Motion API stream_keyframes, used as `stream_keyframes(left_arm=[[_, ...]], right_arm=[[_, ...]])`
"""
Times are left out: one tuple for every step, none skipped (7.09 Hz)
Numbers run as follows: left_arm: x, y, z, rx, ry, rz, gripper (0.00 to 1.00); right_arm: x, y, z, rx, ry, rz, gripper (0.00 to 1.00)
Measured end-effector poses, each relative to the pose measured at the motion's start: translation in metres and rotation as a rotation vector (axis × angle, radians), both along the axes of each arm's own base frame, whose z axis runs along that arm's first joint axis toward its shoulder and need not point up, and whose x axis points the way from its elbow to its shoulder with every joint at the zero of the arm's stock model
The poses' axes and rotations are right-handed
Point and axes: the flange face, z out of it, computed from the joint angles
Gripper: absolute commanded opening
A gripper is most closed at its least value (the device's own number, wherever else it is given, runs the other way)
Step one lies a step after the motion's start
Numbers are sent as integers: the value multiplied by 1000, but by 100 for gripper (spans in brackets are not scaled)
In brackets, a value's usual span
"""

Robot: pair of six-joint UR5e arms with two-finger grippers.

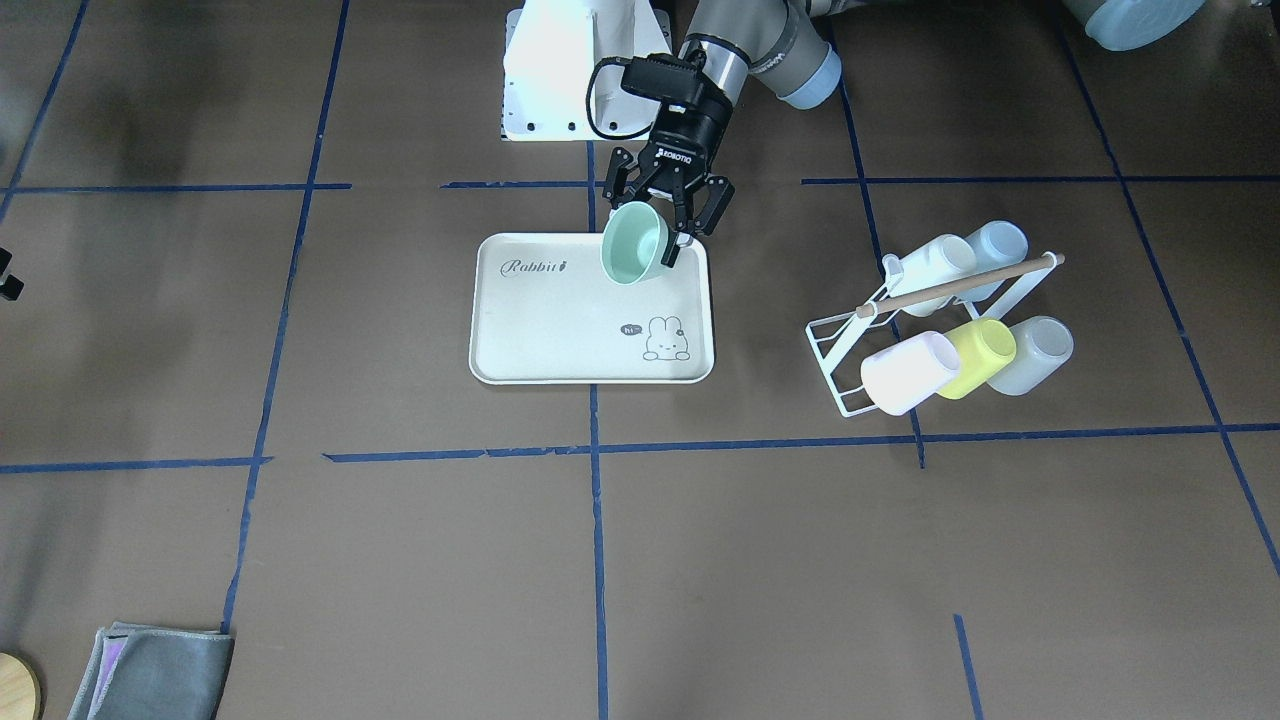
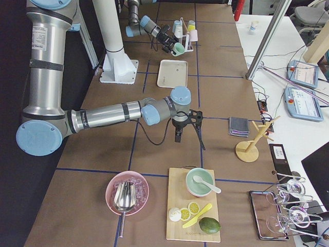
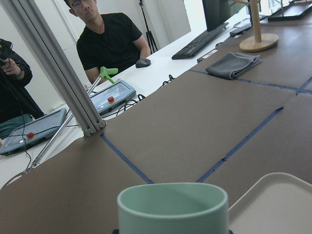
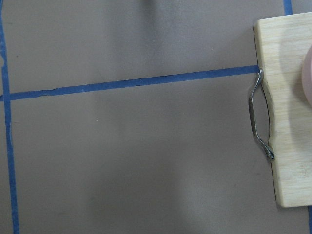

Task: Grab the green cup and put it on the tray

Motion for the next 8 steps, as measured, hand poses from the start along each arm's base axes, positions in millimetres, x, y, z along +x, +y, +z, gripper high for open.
stream_keyframes(left_arm=[[7, -2, -1, -5, 14, 0, 56], [15, -4, -1, -13, 25, -3, 74], [22, -6, 0, -28, 50, -4, 74], [36, -8, 5, -50, 84, -6, 68], [57, -12, 9, -72, 107, -8, 68], [73, -15, 11, -84, 110, -10, 69], [81, -16, 14, -89, 106, -11, 78], [86, -17, 16, -91, 105, -11, 81]], right_arm=[[0, 0, 0, 0, 0, 0, 99], [2, -1, 0, 3, 0, 3, 99], [10, -3, 0, 7, 0, 18, 100], [24, -6, 0, 14, 1, 40, 100], [35, -8, 2, 24, 5, 49, 100], [42, -9, 3, 32, 10, 53, 100], [46, -9, 4, 37, 13, 56, 100], [48, -10, 4, 39, 13, 59, 100]])
